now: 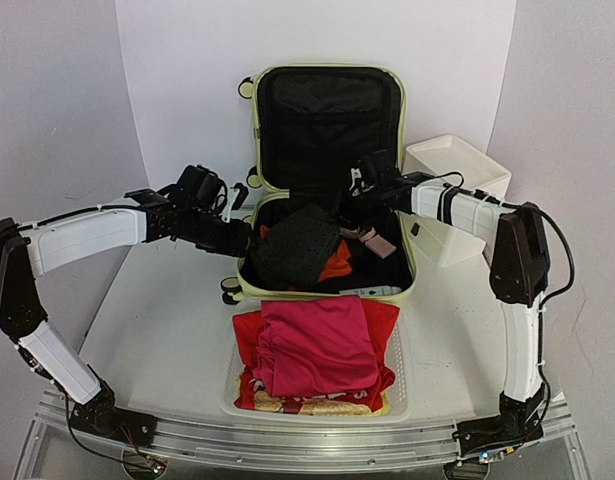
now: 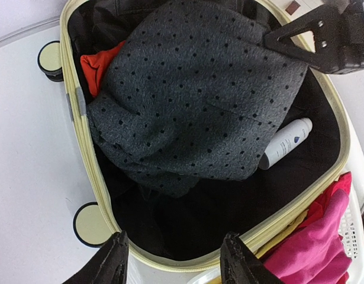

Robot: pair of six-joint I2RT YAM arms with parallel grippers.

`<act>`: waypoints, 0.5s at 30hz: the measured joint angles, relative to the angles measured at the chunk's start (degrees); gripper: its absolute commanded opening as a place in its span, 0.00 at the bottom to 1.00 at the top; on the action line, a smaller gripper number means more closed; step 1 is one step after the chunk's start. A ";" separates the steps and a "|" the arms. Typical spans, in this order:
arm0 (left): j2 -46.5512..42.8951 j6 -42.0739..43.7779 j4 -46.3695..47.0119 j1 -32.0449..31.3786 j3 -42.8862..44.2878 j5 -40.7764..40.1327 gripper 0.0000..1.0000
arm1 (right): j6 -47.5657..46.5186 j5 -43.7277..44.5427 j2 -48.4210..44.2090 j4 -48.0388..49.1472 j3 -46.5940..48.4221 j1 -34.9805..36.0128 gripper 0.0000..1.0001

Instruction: Open, take out, and arrange the luggage

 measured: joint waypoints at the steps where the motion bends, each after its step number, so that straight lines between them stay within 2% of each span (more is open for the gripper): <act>1: 0.00 0.00 0.13 0.00 -0.35 0.35 0.54 | 0.26 -0.24 -1.05 0.00 0.00 0.33 0.00; 5: -0.09 -0.02 1.03 0.00 -2.19 2.05 0.58 | 1.90 -0.66 -2.95 -0.11 0.00 1.25 0.00; 11: -0.87 -0.90 5.60 -0.28 -4.42 7.76 0.77 | 6.16 2.93 -3.69 -1.40 -0.66 1.27 0.00; 15: -0.70 0.46 9.49 -3.37 -4.42 6.40 0.80 | 8.83 5.38 -4.72 -2.34 -1.22 1.66 0.00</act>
